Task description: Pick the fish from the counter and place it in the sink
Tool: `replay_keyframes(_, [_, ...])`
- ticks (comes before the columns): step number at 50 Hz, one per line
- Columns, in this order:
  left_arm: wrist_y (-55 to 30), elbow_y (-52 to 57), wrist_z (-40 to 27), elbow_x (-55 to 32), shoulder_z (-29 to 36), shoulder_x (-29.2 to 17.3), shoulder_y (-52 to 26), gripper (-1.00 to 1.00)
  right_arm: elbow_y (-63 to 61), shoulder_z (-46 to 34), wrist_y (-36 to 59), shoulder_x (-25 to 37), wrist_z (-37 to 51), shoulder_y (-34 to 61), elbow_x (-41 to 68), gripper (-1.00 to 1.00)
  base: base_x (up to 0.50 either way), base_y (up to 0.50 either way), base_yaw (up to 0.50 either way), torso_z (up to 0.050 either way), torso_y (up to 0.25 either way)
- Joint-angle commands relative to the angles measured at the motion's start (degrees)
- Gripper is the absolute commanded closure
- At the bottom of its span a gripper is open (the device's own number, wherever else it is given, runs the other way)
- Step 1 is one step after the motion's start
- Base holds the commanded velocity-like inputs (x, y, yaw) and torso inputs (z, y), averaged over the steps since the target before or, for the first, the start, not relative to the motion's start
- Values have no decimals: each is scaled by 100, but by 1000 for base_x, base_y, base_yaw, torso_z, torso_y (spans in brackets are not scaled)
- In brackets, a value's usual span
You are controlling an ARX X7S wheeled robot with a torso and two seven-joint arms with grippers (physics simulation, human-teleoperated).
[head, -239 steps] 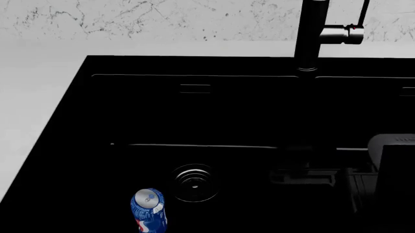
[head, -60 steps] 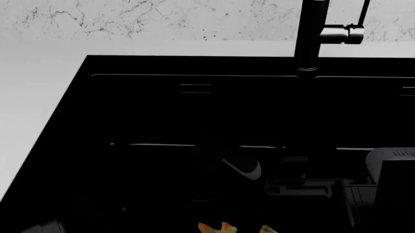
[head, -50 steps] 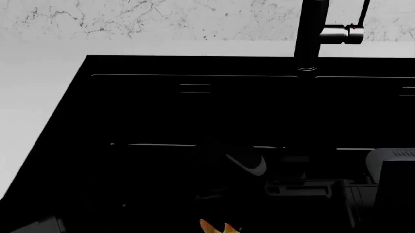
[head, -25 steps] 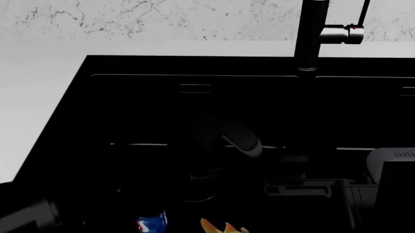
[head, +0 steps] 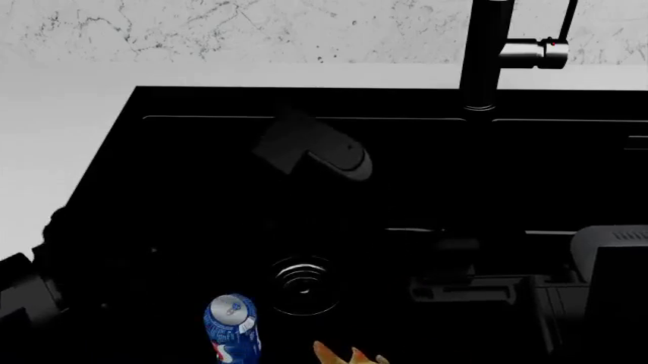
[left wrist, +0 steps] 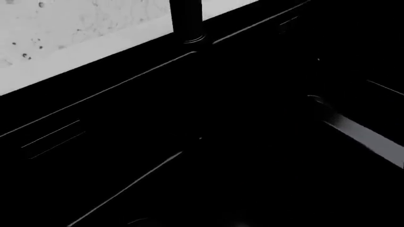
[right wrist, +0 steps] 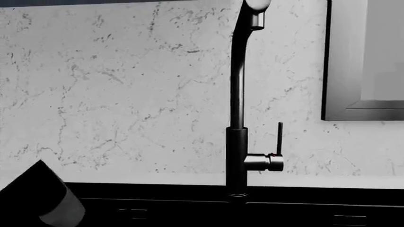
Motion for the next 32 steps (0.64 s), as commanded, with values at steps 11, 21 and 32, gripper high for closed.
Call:
replay_keyframes(11, [510,1263,-626,-578,-882,-1156,-55,-100,21,-114,-11,36,49,40,-11,-100,0,0,0,0,0])
replay_keyframes(21, [848,2545,-1219,-656,-1172,-1791,89,-100,68,-122,-107,42,26,-5,-26,-100,0,0,0,0,0])
replay_keyframes(32, [1205,3773,-1652,-669,-1361,-2377,447,-100,82,-112,-167,54,28,-51,-19,-100,0,0,0,0,0])
